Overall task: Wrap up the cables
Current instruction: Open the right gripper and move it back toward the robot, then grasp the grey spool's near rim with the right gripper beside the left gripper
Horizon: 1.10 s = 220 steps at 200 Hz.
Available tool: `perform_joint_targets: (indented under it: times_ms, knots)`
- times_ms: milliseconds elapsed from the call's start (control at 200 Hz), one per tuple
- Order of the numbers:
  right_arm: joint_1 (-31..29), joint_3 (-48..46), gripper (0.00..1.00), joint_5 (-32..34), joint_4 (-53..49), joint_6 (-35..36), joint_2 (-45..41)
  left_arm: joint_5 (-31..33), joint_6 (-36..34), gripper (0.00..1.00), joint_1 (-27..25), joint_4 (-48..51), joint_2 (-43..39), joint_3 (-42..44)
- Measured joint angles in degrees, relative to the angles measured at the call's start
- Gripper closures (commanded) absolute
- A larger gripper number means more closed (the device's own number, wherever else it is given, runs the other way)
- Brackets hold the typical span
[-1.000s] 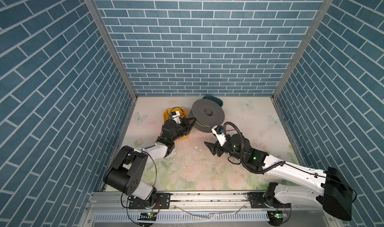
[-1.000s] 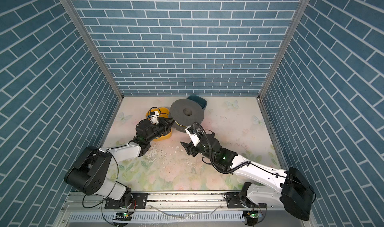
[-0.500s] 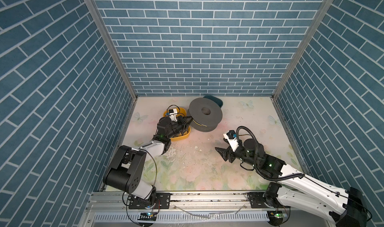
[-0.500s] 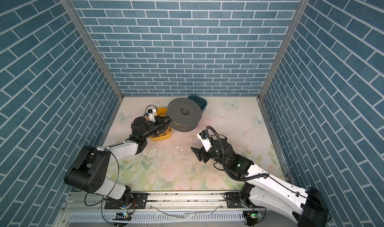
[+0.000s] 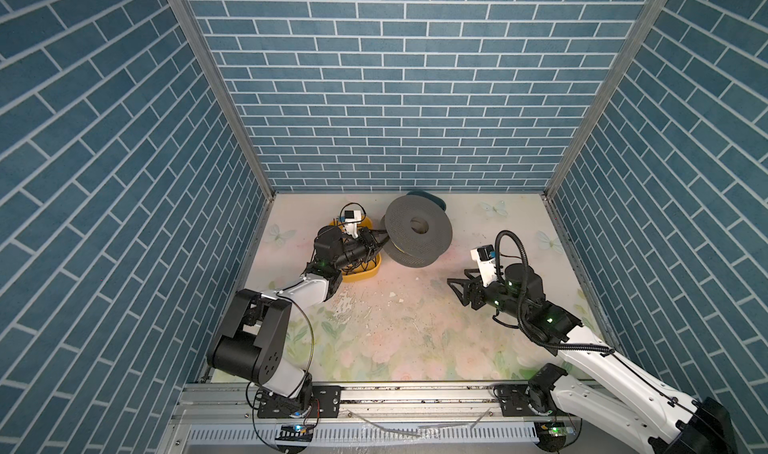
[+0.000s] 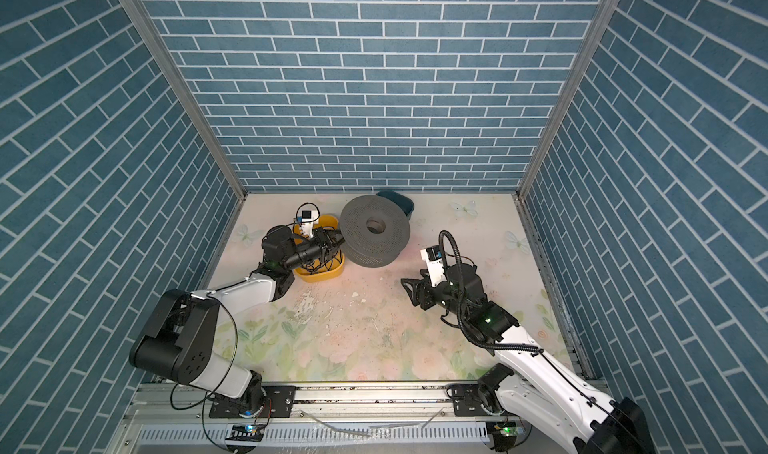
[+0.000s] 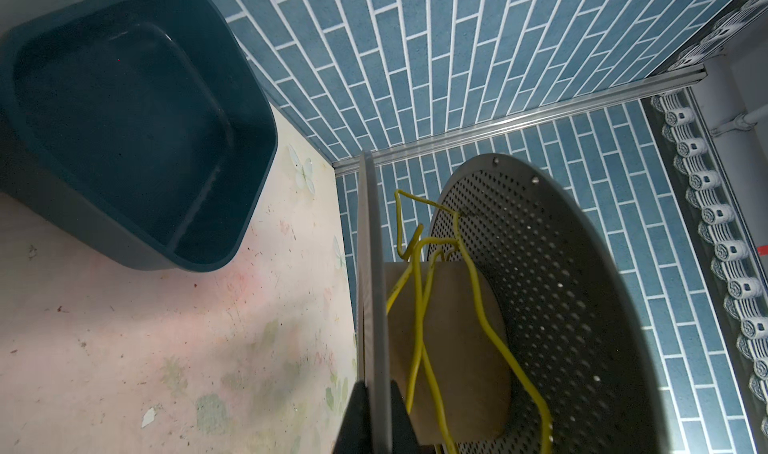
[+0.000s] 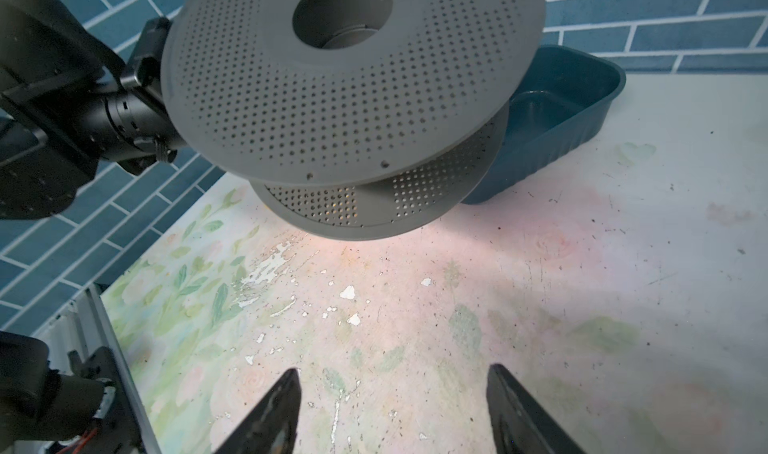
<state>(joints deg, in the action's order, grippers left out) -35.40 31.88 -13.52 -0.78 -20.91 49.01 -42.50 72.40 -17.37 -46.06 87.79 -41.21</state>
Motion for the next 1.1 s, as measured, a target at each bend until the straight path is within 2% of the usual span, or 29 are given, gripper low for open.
perform_joint_targets:
  times_ms: [185,515,810,1100]
  knots:
    - [7.3,0.0,0.30,-8.8,2.0,-7.0,1.4,-1.3,-1.1,1.00,0.0,0.6,0.0,0.0]
    - [20.1,0.0,0.35,-24.4,11.7,-24.9,4.0,-0.8,-1.9,1.00,0.2,1.2,0.0,0.1]
    - [21.9,-0.5,0.43,-31.5,24.5,-35.9,12.4,-0.9,-2.0,1.00,0.1,1.2,0.0,0.5]
    - [21.9,-0.5,0.55,-33.9,33.4,-41.0,18.2,-1.5,-1.9,1.00,-1.9,0.6,0.2,0.5]
